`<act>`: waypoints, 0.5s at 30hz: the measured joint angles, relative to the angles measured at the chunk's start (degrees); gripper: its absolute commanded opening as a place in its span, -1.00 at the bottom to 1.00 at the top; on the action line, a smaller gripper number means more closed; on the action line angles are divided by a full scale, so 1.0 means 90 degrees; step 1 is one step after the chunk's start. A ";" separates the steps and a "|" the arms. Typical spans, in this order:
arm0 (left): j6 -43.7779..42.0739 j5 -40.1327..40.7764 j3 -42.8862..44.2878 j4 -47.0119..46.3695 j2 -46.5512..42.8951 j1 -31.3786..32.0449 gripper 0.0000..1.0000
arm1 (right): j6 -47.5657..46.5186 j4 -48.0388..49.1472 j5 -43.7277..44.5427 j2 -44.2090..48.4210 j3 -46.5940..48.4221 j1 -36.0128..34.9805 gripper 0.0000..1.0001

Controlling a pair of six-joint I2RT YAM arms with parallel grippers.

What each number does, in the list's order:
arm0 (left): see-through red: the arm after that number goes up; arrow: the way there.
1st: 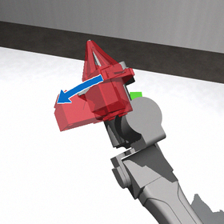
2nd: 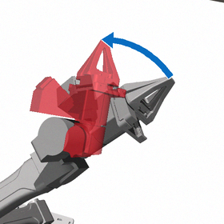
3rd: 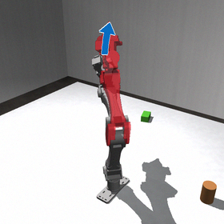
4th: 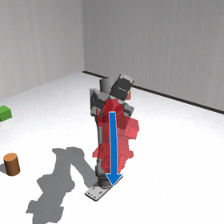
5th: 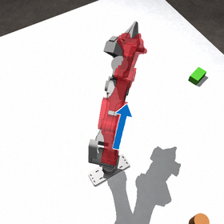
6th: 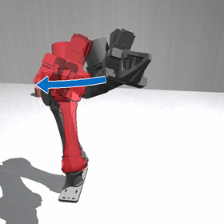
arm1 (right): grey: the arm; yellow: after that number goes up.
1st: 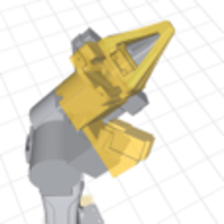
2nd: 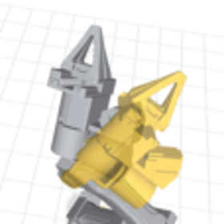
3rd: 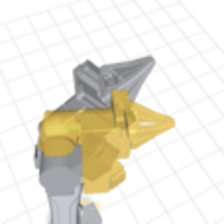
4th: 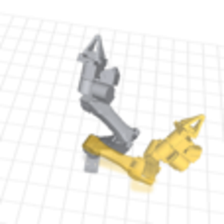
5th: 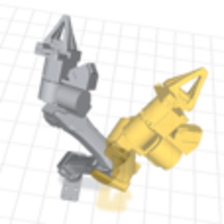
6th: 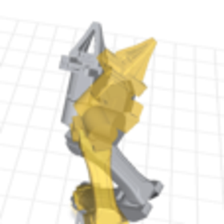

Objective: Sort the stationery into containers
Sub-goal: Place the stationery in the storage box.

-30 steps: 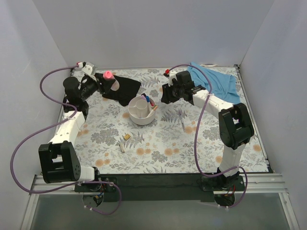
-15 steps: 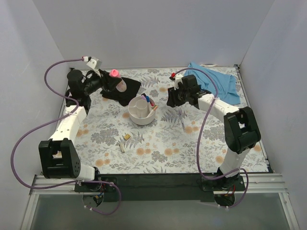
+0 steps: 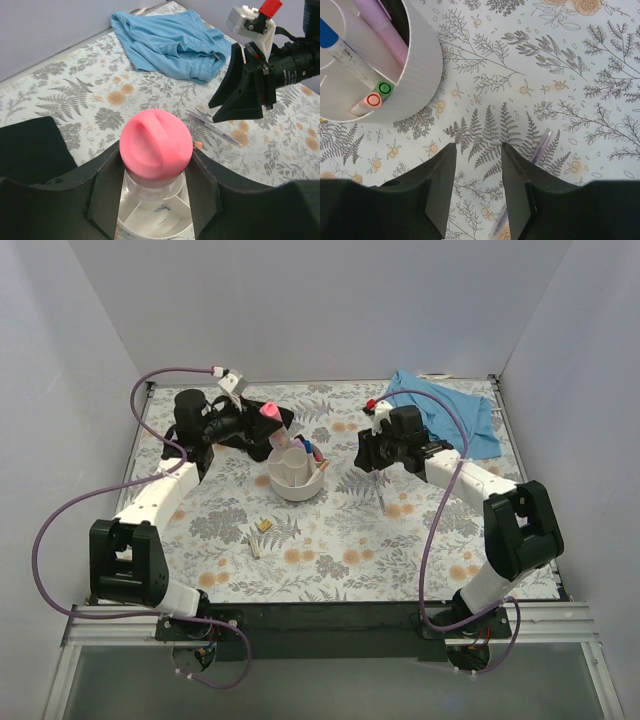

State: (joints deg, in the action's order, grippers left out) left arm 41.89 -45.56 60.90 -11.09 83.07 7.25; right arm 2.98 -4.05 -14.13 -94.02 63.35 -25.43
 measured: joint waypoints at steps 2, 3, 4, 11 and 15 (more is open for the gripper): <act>-0.0022 0.0012 -0.0083 0.0019 0.0002 0.0160 -1.00 | 0.0000 0.0010 0.0019 0.0126 -0.0143 0.0005 -0.01; -0.0036 0.0015 -0.0134 0.0017 0.0010 0.0219 -1.00 | 0.0000 0.0005 0.0032 0.0172 -0.0187 0.0010 -0.01; -0.0039 0.0015 -0.0175 0.0029 0.0010 0.0282 -1.00 | 0.0000 0.0036 0.0036 0.0233 -0.0250 0.0012 0.00; -0.0032 0.0097 -0.0282 -0.0034 0.0136 0.0376 -1.00 | -0.0010 0.0109 0.0141 0.0712 -0.0736 0.0034 0.00; 0.0039 0.0131 -0.0282 -0.0124 0.0398 0.0386 -1.00 | -0.0027 0.0131 0.0219 0.1015 -0.1001 0.0051 0.01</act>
State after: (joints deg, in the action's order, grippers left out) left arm 42.24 -44.38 58.37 -12.21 86.65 10.72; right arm 2.74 -2.87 -12.16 -84.88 54.35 -24.97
